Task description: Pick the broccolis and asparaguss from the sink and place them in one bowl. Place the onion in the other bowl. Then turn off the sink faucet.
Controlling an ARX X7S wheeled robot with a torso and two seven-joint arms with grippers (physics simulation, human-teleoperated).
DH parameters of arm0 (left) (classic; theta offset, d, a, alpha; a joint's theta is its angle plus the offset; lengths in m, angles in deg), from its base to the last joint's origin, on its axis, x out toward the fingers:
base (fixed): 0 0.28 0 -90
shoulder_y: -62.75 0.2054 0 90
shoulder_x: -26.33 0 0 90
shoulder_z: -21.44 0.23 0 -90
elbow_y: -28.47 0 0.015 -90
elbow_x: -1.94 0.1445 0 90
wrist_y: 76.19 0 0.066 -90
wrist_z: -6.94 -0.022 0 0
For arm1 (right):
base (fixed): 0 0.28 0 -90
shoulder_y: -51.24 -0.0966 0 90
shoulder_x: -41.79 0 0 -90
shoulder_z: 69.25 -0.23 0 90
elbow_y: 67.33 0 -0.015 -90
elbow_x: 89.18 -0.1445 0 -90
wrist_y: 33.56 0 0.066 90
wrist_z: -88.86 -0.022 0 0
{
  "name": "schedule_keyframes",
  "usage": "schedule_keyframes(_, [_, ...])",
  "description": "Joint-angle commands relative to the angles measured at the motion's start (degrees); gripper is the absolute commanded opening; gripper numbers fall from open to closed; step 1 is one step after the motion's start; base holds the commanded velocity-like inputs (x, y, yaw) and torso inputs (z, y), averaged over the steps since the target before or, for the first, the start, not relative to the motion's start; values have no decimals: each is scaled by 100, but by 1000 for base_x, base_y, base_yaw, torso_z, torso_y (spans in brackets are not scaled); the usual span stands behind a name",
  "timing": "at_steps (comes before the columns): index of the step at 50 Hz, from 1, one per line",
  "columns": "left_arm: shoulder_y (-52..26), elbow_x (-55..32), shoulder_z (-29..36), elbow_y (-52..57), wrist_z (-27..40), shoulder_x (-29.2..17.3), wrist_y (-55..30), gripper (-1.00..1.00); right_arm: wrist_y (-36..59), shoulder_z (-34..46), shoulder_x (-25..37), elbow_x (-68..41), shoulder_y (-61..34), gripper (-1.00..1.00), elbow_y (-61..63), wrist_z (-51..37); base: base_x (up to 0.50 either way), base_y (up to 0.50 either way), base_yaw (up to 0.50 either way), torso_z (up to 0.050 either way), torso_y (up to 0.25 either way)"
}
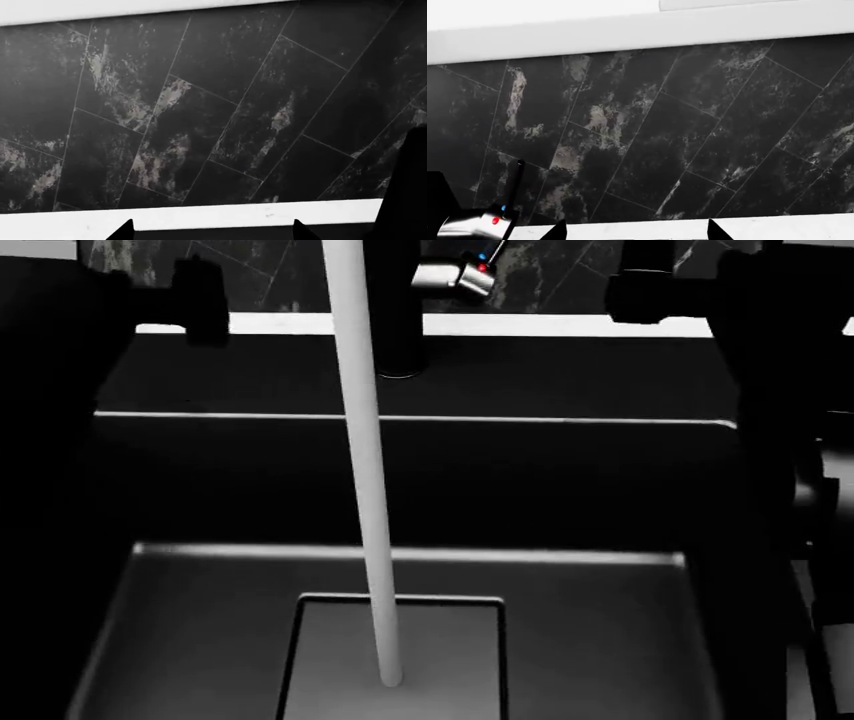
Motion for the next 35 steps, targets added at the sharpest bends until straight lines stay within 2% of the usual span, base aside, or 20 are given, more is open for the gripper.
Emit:
schedule_keyframes(1, [-271,1482,-1154,-1395,-611,734,105,100,-361,-481,-713,1109,-871,100,-2063,1262,0,0,0,0,0])
schedule_keyframes(5, [-260,2284,-1930,-1395,-674,823,1,100,-277,-869,-865,1703,-919,100,-2064,1384,0,0,0,0,0])
schedule_keyframes(10, [-304,3234,-2869,-1396,-762,931,-131,100,-249,-1085,-659,1956,-785,100,-2056,1414,0,0,0,0,0])
schedule_keyframes(17, [-179,4185,-3771,-1396,-805,986,-154,100,-142,-1314,-783,2180,-839,100,-2058,1659,0,0,0,0,0])
schedule_keyframes(19, [-156,4376,-3912,-1396,-844,1008,-163,100,-110,-1201,-794,2427,-824,100,-2059,1810,0,0,0,0,0])
schedule_keyframes(24, [-155,4678,-4214,-1396,-851,1004,-176,100,-208,-1503,-810,2561,-819,100,-2062,1560,0,0,0,0,0])
schedule_keyframes(35, [-96,5016,-4457,-1396,-844,1055,-176,100,-288,-2236,-995,3388,-730,100,-2064,1627,11,0,0,0,0])
